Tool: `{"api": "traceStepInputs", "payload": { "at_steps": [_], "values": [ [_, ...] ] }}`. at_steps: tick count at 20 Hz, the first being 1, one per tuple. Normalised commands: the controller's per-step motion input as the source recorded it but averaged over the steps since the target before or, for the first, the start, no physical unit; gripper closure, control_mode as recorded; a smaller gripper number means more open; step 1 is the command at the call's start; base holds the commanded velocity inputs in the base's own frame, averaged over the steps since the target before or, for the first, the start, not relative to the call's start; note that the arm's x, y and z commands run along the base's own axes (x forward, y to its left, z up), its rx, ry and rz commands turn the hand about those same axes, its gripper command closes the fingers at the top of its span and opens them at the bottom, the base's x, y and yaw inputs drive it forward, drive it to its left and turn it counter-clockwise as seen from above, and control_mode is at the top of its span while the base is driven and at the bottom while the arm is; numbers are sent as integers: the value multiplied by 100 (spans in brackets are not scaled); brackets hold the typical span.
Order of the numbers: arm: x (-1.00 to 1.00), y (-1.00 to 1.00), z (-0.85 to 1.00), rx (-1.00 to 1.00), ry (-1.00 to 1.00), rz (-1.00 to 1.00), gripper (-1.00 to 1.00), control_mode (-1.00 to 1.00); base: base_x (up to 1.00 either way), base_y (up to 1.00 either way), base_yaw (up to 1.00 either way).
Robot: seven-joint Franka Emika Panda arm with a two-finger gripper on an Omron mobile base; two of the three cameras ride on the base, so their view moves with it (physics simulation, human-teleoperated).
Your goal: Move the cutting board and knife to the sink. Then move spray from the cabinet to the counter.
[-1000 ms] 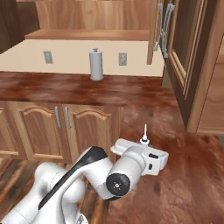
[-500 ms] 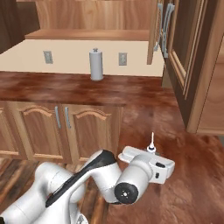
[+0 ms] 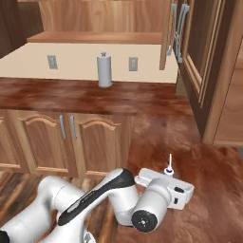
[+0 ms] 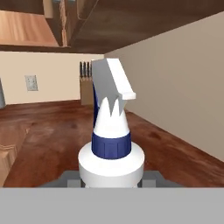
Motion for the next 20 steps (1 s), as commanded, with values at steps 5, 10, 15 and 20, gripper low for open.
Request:
{"api": "traceStepInputs", "payload": {
  "at_steps": [5, 10, 15, 20],
  "values": [
    [0, -11, -35, 0, 0, 0, 100, -100, 0, 0, 0],
    [2, -8, -33, 0, 0, -1, 100, -100, 0, 0, 0],
    [3, -7, -31, 0, 0, -1, 100, -100, 0, 0, 0],
    [2, -6, -30, 0, 0, -2, 100, -100, 0, 0, 0]
  ]
}}
